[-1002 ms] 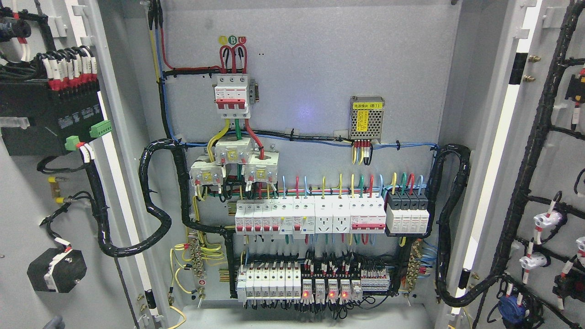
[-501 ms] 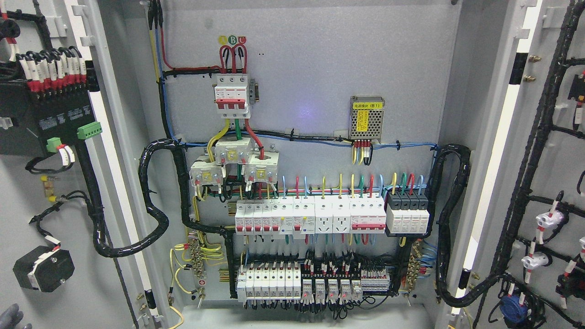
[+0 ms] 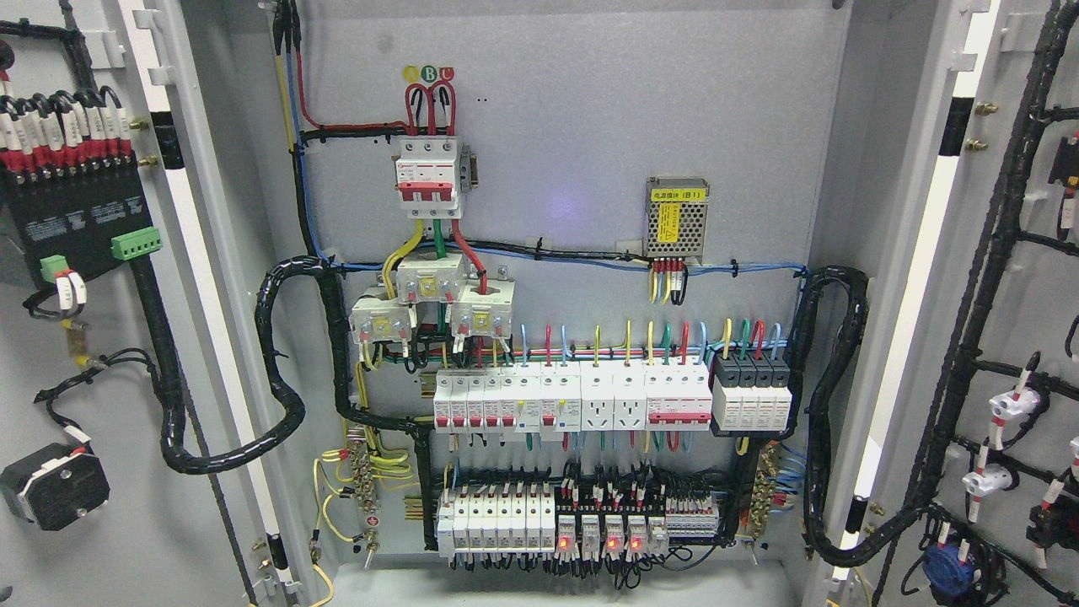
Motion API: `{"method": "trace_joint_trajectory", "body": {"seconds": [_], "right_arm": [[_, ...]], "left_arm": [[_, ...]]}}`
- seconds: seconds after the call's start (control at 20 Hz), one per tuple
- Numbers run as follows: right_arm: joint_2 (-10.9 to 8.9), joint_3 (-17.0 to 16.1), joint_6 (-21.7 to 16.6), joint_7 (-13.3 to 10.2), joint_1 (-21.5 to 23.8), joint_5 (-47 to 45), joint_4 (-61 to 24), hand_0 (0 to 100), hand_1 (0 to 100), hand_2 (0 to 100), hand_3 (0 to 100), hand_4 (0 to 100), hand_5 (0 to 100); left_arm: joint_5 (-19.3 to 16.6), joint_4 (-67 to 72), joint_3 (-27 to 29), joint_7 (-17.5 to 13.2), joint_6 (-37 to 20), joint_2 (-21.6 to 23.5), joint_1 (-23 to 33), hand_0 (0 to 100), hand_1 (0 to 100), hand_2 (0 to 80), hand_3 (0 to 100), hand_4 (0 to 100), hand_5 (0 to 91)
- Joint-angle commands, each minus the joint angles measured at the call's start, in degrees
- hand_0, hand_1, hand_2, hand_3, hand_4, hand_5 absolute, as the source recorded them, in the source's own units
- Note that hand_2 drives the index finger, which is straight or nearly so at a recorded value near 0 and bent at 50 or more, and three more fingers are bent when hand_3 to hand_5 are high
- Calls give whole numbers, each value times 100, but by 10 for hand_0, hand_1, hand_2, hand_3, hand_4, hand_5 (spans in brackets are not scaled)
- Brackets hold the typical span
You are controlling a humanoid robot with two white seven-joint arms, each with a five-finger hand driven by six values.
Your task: Open door with both hands
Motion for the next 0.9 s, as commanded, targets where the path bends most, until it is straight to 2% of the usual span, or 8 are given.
{"method": "trace_joint_trajectory", "body": {"seconds": [0.0, 0.25, 0.6, 0.85], "right_arm": [[-30, -37, -3, 0, 69, -94, 10, 100, 130, 0, 0, 0, 0], [-39, -37, -3, 0, 61, -217, 88, 100, 130, 0, 0, 0, 0], [-22, -46, 5, -35, -1, -217, 317, 100, 130, 0, 0, 0, 0], [-22, -151, 5, -27, -10, -217, 379, 100, 130, 0, 0, 0, 0]], "left_arm": [[9, 946, 349, 16, -2868, 449, -269, 120, 556, 0, 0, 0, 0], [-8, 1219, 296, 15, -2174, 563, -436, 120, 556, 0, 0, 0, 0], [-105, 1851, 68, 7, -2155, 739, -752, 120, 556, 0, 0, 0, 0], [-237, 2457, -152, -2, -2155, 801, -1279, 120, 556, 0, 0, 0, 0]]}}
